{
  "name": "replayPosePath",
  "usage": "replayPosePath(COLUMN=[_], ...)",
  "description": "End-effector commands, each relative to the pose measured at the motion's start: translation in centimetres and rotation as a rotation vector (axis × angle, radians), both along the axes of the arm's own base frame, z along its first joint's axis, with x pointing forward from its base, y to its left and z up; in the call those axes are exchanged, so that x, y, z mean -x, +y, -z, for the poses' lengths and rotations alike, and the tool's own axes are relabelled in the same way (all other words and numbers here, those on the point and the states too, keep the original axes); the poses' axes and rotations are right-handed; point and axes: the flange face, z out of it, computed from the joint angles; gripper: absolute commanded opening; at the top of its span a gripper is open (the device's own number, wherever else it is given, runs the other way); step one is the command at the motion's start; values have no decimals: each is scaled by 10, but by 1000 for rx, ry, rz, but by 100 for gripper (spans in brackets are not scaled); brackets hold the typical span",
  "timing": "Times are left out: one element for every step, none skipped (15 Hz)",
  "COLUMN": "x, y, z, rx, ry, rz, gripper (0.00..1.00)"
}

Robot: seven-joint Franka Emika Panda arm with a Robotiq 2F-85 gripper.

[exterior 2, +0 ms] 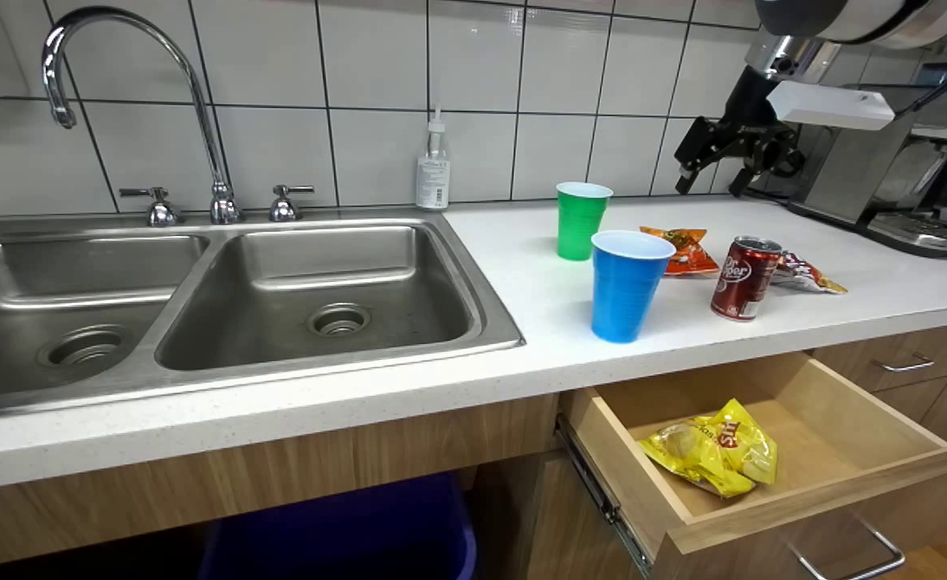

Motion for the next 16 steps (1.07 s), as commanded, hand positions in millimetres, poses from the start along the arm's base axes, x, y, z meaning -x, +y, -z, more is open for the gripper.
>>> replayPosePath(x=[-7, -9, -10, -12, -14, -17, -19, -22, -24, -26, -29, -32, -35, -38, -40, -42], y=[-8, -11, -14, -16, -19, -21, -22, -24, -25, -27, -28, -31, -33, -34, -36, -38], z=[5, 9, 13, 18, 23, 28, 33, 37, 40, 43, 45, 48, 50, 52, 54, 56], rx=[-13, -15, -18, -22, -20, -26, -32, -36, -40, -42, -46, -51, -55, -60, -62, -67], ry=[-19, -12, -7, -2, -5, 4, 7, 9, 10, 11, 12, 13, 13, 15, 13, 15], rz=[45, 56, 67, 79, 93, 105, 119, 132, 147, 163, 178, 197, 216, 229, 241, 251], gripper=[100, 100, 100, 100, 100, 100, 100, 100, 100, 100, 100, 100, 100, 100, 100, 100])
